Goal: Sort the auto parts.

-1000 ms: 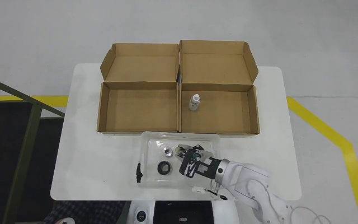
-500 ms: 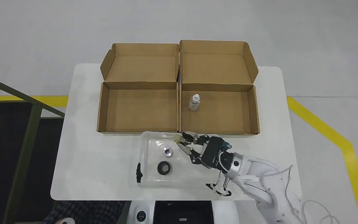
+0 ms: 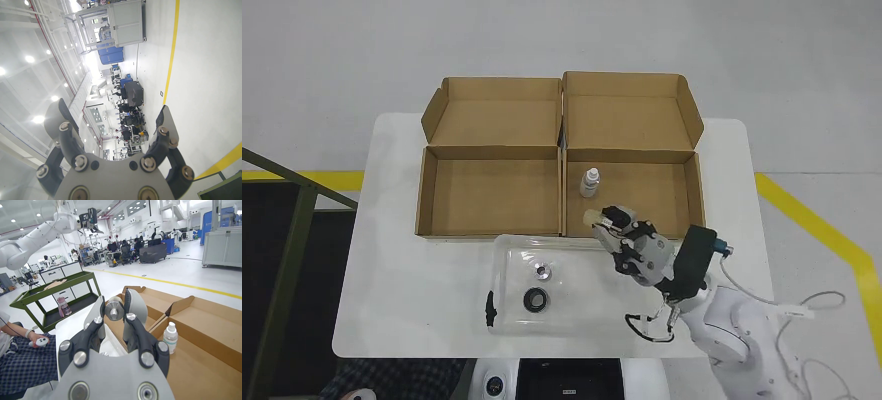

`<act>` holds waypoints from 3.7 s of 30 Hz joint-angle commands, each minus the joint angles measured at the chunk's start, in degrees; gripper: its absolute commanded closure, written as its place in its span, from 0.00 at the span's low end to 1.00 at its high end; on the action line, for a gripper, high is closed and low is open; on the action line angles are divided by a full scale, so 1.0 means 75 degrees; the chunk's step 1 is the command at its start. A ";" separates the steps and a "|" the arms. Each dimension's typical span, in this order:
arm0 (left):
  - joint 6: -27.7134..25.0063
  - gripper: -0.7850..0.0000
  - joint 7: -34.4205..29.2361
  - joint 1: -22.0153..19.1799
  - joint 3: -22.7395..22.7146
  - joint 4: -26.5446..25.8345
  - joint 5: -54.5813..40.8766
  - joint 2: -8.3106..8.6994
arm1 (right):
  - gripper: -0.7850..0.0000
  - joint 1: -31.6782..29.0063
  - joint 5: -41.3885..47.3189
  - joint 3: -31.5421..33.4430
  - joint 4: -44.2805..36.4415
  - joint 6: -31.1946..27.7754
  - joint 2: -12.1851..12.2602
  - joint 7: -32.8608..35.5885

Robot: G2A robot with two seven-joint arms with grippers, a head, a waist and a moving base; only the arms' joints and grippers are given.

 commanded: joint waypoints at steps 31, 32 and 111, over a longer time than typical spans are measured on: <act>0.0000 0.00 0.0000 0.0000 0.0000 0.0000 0.0000 0.0000 | 1.00 -0.0053 -0.0213 0.0361 0.0261 0.0003 -0.0016 -0.0131; 0.0000 0.00 0.0000 0.0000 0.0000 0.0000 0.0000 0.0000 | 1.00 -0.0028 -0.0270 0.0357 0.0297 0.0038 -0.0014 0.0007; 0.0000 0.00 0.0000 0.0000 0.0000 0.0000 0.0000 0.0000 | 0.00 0.3532 -0.1565 -0.1102 0.3249 0.1312 -0.0289 0.5286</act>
